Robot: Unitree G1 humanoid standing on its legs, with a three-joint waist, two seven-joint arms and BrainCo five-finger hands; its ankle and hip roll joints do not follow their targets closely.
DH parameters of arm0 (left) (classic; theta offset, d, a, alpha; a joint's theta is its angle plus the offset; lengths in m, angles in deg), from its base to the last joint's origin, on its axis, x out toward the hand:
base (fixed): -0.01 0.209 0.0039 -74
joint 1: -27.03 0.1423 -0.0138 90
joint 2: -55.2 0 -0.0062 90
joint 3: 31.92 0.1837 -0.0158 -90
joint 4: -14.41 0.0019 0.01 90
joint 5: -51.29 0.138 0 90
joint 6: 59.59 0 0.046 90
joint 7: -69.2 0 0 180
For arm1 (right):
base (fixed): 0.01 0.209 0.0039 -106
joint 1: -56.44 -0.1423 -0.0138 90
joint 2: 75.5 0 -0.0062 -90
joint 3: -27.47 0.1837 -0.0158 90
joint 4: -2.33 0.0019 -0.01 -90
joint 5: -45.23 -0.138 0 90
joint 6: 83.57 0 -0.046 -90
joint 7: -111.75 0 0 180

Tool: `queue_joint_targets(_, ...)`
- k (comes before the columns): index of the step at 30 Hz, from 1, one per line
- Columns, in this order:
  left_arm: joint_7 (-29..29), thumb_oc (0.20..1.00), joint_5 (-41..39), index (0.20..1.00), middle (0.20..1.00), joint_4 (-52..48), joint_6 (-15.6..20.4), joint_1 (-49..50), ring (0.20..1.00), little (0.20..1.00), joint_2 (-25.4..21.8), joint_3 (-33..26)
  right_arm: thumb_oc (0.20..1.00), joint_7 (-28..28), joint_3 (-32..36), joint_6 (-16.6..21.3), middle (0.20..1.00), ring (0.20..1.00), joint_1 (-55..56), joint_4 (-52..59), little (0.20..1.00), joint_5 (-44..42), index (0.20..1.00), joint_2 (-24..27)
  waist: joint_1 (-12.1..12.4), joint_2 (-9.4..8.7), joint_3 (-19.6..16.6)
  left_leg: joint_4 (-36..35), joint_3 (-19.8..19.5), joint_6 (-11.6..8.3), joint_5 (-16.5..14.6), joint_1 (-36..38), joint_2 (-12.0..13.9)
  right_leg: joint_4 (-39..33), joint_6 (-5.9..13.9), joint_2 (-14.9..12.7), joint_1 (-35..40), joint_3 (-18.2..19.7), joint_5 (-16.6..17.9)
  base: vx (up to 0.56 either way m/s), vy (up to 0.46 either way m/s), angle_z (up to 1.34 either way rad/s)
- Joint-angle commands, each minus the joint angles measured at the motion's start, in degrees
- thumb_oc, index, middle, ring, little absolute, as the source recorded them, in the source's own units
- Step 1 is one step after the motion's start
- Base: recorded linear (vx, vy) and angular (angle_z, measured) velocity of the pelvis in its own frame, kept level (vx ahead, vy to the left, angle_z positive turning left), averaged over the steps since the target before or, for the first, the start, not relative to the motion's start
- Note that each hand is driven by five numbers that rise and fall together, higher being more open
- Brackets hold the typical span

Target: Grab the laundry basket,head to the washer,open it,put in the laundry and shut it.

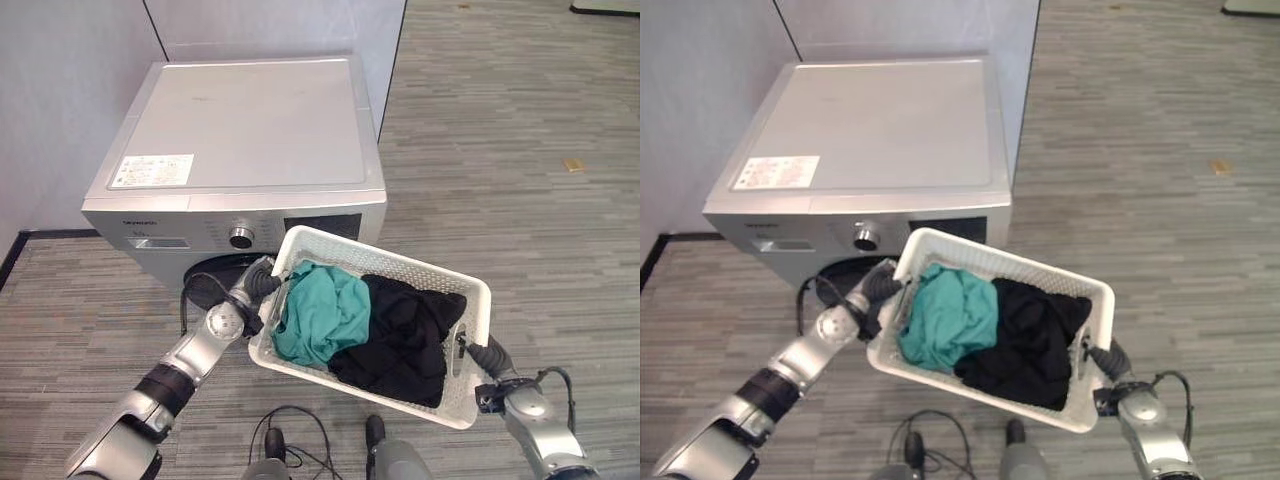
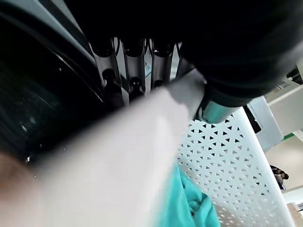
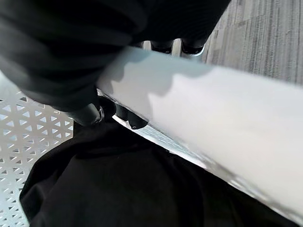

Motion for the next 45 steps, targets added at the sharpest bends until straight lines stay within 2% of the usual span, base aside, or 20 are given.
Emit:
queue_joint_targets(1, -3.2, 0.2, 1.3, 0.2, 0.2, -0.6, 4.0, -5.9, 0.2, 0.2, -6.0, -16.6, 0.2, -5.3, 8.9, 7.1, 0.2, 0.2, 1.0, 10.8, 0.2, -2.4, 0.2, 6.7, 1.0, -0.85, -7.4, 4.2, -3.6, -0.77, -3.4, 2.2, 3.8, 4.2, 3.53, -4.3, -0.6, -0.9, -2.8, -0.05, 0.018, -0.06)
queue_joint_targets(6, 1.6, 0.2, 4.2, 0.2, 0.2, -17.1, 5.6, 11.5, 0.2, 0.2, -12.8, -30.0, 0.2, -10.3, 17.4, 7.8, 0.2, 0.2, 9.5, 21.0, 0.2, -4.4, 0.2, 7.9, 1.9, -1.77, -7.9, 3.2, -3.4, -0.68, -3.0, 1.7, 3.4, 1.3, 4.1, -4.9, -0.6, -1.2, -0.6, 0.01, -0.002, -0.06)
queue_joint_targets(8, 4.0, 0.2, 1.4, 0.2, 0.2, -25.4, 7.2, 20.6, 0.2, 0.2, -16.0, -38.7, 0.2, -12.1, 22.6, 8.3, 0.2, 0.2, 12.9, 26.3, 0.2, -7.4, 0.2, 8.6, 2.4, -1.97, -7.9, 2.7, -3.6, -0.8, -2.6, 1.4, 3.3, -0.3, 4.29, -5.0, -0.4, -1.4, 0.3, 0.02, 0.0, -0.01)
queue_joint_targets(12, 5.0, 0.2, -6.2, 0.2, 0.2, -34.8, 10.0, 30.1, 0.2, 0.2, -20.0, -48.5, 0.2, -14.0, 28.0, 9.4, 0.2, 0.2, 15.7, 32.4, 0.2, -12.0, 0.2, 11.3, 2.9, -2.12, -8.5, 2.4, -3.9, -1.0, -2.7, 1.4, 3.3, -1.4, 4.71, -5.1, 0.5, -1.8, 0.7, 0.0, -0.005, 0.06)
queue_joint_targets(16, 4.5, 0.2, -13.4, 0.2, 0.2, -39.5, 11.7, 34.5, 0.2, 0.2, -23.2, -54.3, 0.2, -14.3, 31.3, 10.6, 0.2, 0.2, 15.8, 35.4, 0.2, -15.2, 0.2, 14.2, 3.0, -2.04, -9.4, 2.0, -4.0, -1.24, -3.0, 2.1, 3.6, -1.7, 5.0, -4.9, 1.6, -2.3, 0.4, 0.06, -0.007, 0.06)
queue_joint_targets(17, 3.9, 0.2, -17.5, 0.2, 0.2, -40.3, 12.3, 34.7, 0.2, 0.2, -25.9, -55.2, 0.2, -13.9, 32.5, 11.2, 0.2, 0.2, 14.4, 35.8, 0.2, -16.8, 0.2, 17.4, 3.2, -1.99, -10.0, 1.8, -4.2, -1.37, -2.9, 2.3, 3.7, -1.7, 5.11, -4.9, 2.0, -2.6, 0.2, 0.04, -0.003, 0.12)
queue_joint_targets(19, 3.2, 0.2, -18.4, 0.2, 0.2, -39.5, 12.4, 33.8, 0.2, 0.2, -27.6, -54.6, 0.2, -13.1, 31.9, 11.6, 0.2, 0.2, 12.6, 34.8, 0.2, -17.1, 0.2, 19.5, 3.3, -1.9, -10.3, 1.7, -4.3, -1.46, -2.8, 2.5, 3.8, -1.6, 5.15, -5.0, 2.4, -2.9, 0.1, 0.03, 0.001, 0.2)
queue_joint_targets(21, 2.2, 0.2, -18.9, 0.2, 0.2, -37.3, 12.1, 29.8, 0.2, 0.2, -29.0, -50.7, 0.2, -11.2, 29.4, 11.8, 0.2, 0.2, 8.3, 32.4, 0.2, -15.8, 0.2, 22.7, 3.5, -1.87, -10.6, 1.6, -4.5, -1.45, -2.8, 2.7, 3.8, -1.5, 5.24, -5.1, 2.9, -3.2, 0.0, 0.02, 0.002, 0.12)
queue_joint_targets(26, 0.2, 0.2, -19.7, 0.2, 0.2, -22.0, 10.5, 4.1, 0.2, 0.2, -30.0, -27.8, 0.2, -4.5, 13.6, 10.1, 0.2, 0.2, -14.1, 16.9, 0.2, -14.3, 0.2, 30.5, 4.5, -1.64, -11.1, 1.9, -5.2, -1.39, -2.7, 2.9, 3.8, -0.4, 5.44, -5.5, 3.2, -3.9, -0.3, 0.0, 0.001, 0.01)
queue_joint_targets(27, -0.2, 0.2, -19.4, 0.2, 0.2, -18.2, 9.7, -1.3, 0.2, 0.2, -28.9, -23.3, 0.2, -3.3, 9.4, 9.1, 0.2, 0.2, -18.9, 13.2, 0.2, -13.6, 0.2, 31.4, 4.7, -1.62, -11.3, 1.9, -5.2, -1.39, -2.6, 2.9, 3.8, -0.2, 5.47, -5.5, 3.2, -4.0, -0.4, 0.04, 0.024, 0.05)
queue_joint_targets(28, -2.7, 0.2, -18.1, 0.2, 0.2, -7.5, 9.0, -15.6, 0.2, 0.2, -26.0, -13.0, 0.2, -1.4, 0.2, 7.7, 0.2, 0.2, -31.0, 5.4, 0.2, -13.1, 0.2, 32.9, 4.9, -1.65, -11.2, 1.7, -5.3, -1.43, -2.4, 2.8, 3.9, 0.2, 5.49, -5.5, 3.2, -4.2, -0.6, 0.0, 0.019, 0.08)
queue_joint_targets(32, -4.4, 0.2, -18.2, 0.2, 0.2, 9.4, 8.2, -35.1, 0.2, 0.2, -20.0, 0.2, 0.2, 0.6, -13.7, 7.2, 0.2, 0.2, -49.8, -5.7, 0.2, -13.2, 0.2, 31.1, 4.6, -1.74, -10.6, 1.4, -5.3, -1.51, -1.9, 2.6, 3.9, 0.6, 5.56, -5.6, 2.9, -4.5, -0.7, 0.0, 0.023, 0.09)
queue_joint_targets(34, -6.1, 0.2, -17.7, 0.2, 0.2, 25.5, 7.5, -50.5, 0.2, 0.2, -13.5, 9.4, 0.2, 2.3, -26.4, 6.8, 0.2, 0.2, -68.0, -18.3, 0.2, -13.1, 0.2, 25.7, 4.1, -1.58, -10.1, 1.0, -5.3, -1.52, -1.4, 1.9, 3.9, 0.7, 5.72, -5.8, 2.2, -4.6, -0.6, 0.0, 0.036, 0.01)
queue_joint_targets(35, -6.1, 0.2, -17.7, 0.2, 0.2, 25.6, 7.6, -50.6, 0.2, 0.2, -13.5, 9.4, 0.2, 2.3, -26.6, 6.9, 0.2, 0.2, -68.3, -18.5, 0.2, -13.2, 0.2, 25.7, 4.1, -1.53, -10.0, 1.0, -5.3, -1.51, -1.4, 2.0, 3.9, 0.7, 5.72, -5.8, 2.2, -4.6, -0.6, -0.01, 0.047, -0.01)
queue_joint_targets(36, -6.8, 0.2, -18.0, 0.2, 0.2, 36.6, 6.7, -57.7, 0.2, 0.2, -8.3, 13.7, 0.2, 3.3, -32.5, 6.4, 0.2, 0.2, -77.9, -27.9, 0.2, -13.7, 0.2, 19.9, 4.1, -1.55, -10.0, 0.9, -5.3, -1.53, -1.2, 1.4, 3.7, 0.7, 5.88, -5.9, 1.7, -4.8, -0.4, 0.0, 0.0, 0.0)
queue_joint_targets(37, -6.7, 0.2, -18.2, 0.2, 0.2, 37.2, 7.0, -58.2, 0.2, 0.2, -8.2, 13.8, 0.2, 3.2, -33.0, 6.7, 0.2, 0.2, -78.8, -28.5, 0.2, -13.9, 0.2, 19.7, 3.9, -1.46, -9.8, 0.9, -5.3, -1.52, -1.2, 1.3, 3.7, 0.7, 5.89, -5.9, 1.7, -4.9, -0.4, 0.0, 0.042, 0.0)
queue_joint_targets(39, -7.4, 0.2, -17.9, 0.2, 0.2, 50.6, 6.0, -66.5, 0.2, 0.2, -3.1, 18.3, 0.2, 3.5, -38.4, 6.1, 0.2, 0.2, -88.6, -40.7, 0.2, -14.9, 0.2, 10.2, 3.8, -1.39, -9.1, 1.4, -5.4, -1.37, -1.0, -0.1, 3.3, 0.7, 6.0, -6.3, 0.7, -4.4, 0.2, 0.0, 0.039, -0.02)
queue_joint_targets(40, -7.4, 0.2, -17.9, 0.2, 0.2, 50.7, 6.1, -66.5, 0.2, 0.2, -3.1, 18.3, 0.2, 3.5, -38.4, 6.1, 0.2, 0.2, -88.6, -40.7, 0.2, -14.9, 0.2, 10.2, 3.8, -1.39, -9.1, 1.4, -5.4, -1.37, -1.0, -0.1, 3.3, 0.7, 6.0, -6.3, 0.7, -4.4, 0.2, -0.04, 0.056, -0.05)
queue_joint_targets(41, -7.2, 0.2, -18.8, 0.2, 0.2, 54.9, 5.9, -69.4, 0.2, 0.2, -1.3, 19.6, 0.2, 4.2, -39.4, 6.0, 0.2, 0.2, -91.9, -46.1, 0.2, -16.2, 0.2, 4.9, 4.0, -1.32, -8.4, 2.0, -5.6, -1.3, -0.9, -1.6, 2.9, 0.5, 6.12, -6.6, -0.4, -4.2, 0.8, -0.03, 0.033, -0.03)
queue_joint_targets(45, -6.9, 0.2, -20.5, 0.2, 0.2, 57.4, 5.9, -71.9, 0.2, 0.2, 0.1, 20.3, 0.2, 4.2, -39.8, 5.3, 0.2, 0.2, -94.8, -54.3, 0.2, -18.3, 0.2, -0.7, 5.2, -1.45, -7.3, 4.0, -6.2, -1.21, -0.9, -5.0, 2.3, 0.0, 6.12, -7.3, -1.9, -4.6, 1.9, -0.06, 0.027, 0.01)
